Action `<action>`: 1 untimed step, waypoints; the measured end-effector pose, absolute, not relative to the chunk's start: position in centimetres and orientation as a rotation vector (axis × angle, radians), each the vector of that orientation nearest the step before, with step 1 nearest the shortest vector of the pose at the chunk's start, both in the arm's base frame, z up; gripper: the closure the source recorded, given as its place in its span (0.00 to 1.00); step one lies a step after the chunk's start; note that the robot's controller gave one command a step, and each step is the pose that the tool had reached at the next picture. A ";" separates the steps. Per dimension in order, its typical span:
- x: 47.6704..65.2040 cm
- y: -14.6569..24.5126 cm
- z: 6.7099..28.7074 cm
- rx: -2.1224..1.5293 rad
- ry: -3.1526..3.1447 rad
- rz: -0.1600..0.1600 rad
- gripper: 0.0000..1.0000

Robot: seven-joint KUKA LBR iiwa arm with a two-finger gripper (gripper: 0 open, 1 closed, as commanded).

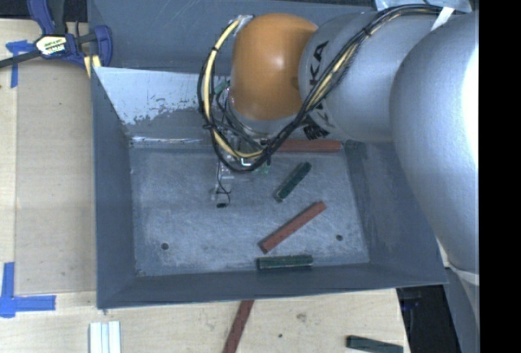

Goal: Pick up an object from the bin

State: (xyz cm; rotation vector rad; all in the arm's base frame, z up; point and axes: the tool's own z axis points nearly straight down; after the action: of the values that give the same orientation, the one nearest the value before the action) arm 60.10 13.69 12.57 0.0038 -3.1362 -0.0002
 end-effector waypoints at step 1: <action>60.3 13.6 13.1 0.000 -3.144 -0.002 0.00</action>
Offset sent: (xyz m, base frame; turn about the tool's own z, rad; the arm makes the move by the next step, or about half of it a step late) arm -0.0056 -0.1110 -0.0557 -0.7179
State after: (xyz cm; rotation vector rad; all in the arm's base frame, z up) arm 60.32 13.64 13.06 -0.0003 -3.1444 -0.0020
